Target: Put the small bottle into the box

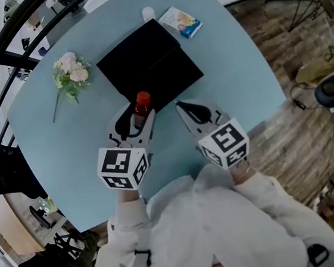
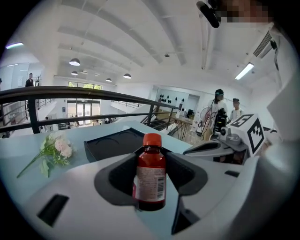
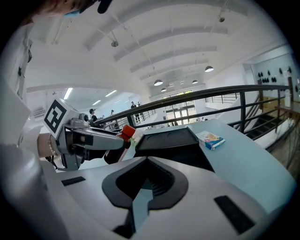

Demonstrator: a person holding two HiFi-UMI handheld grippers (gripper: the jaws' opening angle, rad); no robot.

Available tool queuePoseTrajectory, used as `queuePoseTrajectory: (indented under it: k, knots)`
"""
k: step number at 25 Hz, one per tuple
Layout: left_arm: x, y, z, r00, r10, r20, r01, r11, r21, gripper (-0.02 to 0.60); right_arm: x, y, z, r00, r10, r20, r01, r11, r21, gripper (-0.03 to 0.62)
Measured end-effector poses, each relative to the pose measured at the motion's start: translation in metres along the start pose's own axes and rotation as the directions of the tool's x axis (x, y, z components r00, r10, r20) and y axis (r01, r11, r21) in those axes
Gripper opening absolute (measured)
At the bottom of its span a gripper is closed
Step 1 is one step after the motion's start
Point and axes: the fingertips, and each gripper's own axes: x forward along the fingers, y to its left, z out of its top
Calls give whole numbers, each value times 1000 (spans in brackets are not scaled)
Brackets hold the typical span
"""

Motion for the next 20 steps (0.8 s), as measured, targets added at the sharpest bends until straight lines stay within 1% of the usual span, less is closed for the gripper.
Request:
queuePoseTrajectory:
  k: [2,5,8,10,15,20]
  knots:
    - [10,-2,5,1000,-10,-12,10,1000,25,204,-1,-9,-3,1000,-4,-9,4,1000,6,2]
    - [23,-5,7,999,-23,-49,28,996,90,204,0,-19,-8,1000,-8,-20,8,1000,16,2]
    - [35,-7,8,996,-23,-86,37,986,165,204,2,-27,-13,999,-9,-35,9,1000,15,2]
    - [43,-8,6,994,-22,-112,44,979,200,204,2,-32,-16,999,-10,-43,11,1000,19,2]
    - [67,-7,-1,982,-48,-185,89,971,222,204,3,-42,-18,999,-12,-43,13,999,31,2]
    - [88,-6,-9,967,-40,-253,108,959,263,204,0,-52,-28,998,-19,-56,22,998,61,2]
